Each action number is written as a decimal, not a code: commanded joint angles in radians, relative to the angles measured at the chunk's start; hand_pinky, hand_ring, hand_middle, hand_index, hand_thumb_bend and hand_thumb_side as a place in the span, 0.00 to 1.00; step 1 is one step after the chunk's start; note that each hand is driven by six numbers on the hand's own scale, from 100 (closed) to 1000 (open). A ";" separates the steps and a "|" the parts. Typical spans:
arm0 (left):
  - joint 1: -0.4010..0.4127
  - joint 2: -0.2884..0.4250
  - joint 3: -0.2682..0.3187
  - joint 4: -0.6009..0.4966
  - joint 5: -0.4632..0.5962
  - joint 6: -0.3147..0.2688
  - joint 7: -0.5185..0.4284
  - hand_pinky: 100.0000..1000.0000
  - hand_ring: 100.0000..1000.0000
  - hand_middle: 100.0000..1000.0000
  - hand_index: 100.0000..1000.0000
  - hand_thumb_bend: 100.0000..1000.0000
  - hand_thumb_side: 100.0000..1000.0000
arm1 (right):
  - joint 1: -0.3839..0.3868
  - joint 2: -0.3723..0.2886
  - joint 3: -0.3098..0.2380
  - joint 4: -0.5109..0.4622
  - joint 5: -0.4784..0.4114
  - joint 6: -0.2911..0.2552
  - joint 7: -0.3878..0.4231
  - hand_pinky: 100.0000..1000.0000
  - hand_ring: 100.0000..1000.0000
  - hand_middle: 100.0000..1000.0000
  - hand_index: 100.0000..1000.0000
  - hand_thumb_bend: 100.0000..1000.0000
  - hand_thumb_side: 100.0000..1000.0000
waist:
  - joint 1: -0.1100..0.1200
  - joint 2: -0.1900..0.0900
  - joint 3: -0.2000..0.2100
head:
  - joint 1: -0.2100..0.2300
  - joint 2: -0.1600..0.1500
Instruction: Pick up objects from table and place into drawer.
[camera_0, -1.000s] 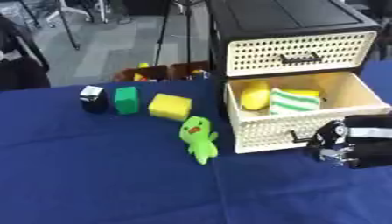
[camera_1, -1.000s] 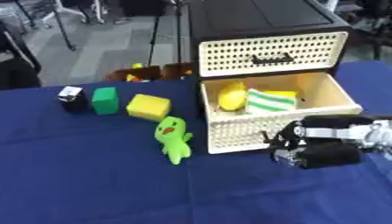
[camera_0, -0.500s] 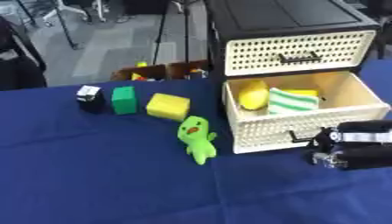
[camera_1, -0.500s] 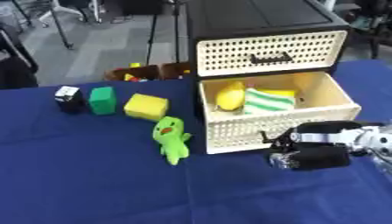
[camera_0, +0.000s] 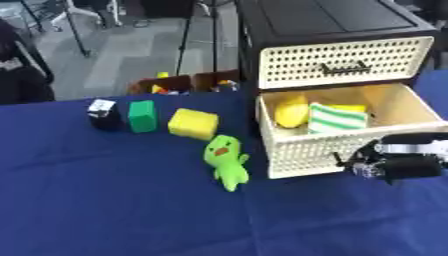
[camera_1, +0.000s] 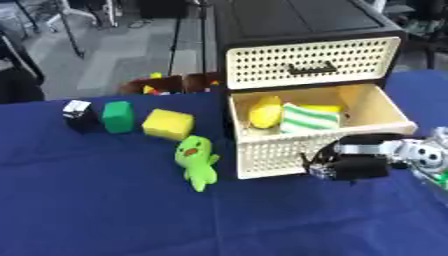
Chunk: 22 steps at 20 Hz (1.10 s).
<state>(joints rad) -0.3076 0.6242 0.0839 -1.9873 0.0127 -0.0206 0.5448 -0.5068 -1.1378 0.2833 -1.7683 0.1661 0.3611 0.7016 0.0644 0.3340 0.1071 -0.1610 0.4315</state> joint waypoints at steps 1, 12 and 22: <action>-0.003 0.017 0.018 -0.013 -0.001 -0.003 0.008 0.35 0.53 0.67 0.94 0.47 0.92 | -0.022 -0.010 -0.010 0.042 0.019 -0.005 -0.003 0.55 0.79 0.76 0.83 0.00 1.00 | -0.003 -0.012 0.006 | -0.007 -0.017; 0.003 0.004 0.021 -0.013 -0.001 -0.005 0.015 0.35 0.52 0.67 0.94 0.45 0.92 | -0.066 0.027 -0.012 0.131 0.022 -0.024 -0.024 0.56 0.79 0.77 0.84 0.00 1.00 | -0.002 0.008 0.027 | -0.018 -0.035; 0.008 -0.002 0.023 -0.013 -0.001 -0.003 0.015 0.35 0.52 0.67 0.94 0.46 0.93 | -0.101 0.047 -0.013 0.167 0.032 -0.040 -0.036 0.57 0.80 0.77 0.84 0.00 1.00 | -0.004 0.015 0.035 | -0.021 -0.048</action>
<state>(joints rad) -0.2979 0.6061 0.0901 -1.9873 0.0127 -0.0255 0.5568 -0.5996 -1.0770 0.2767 -1.6142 0.1919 0.3250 0.6676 0.0602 0.3619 0.1391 -0.1787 0.4005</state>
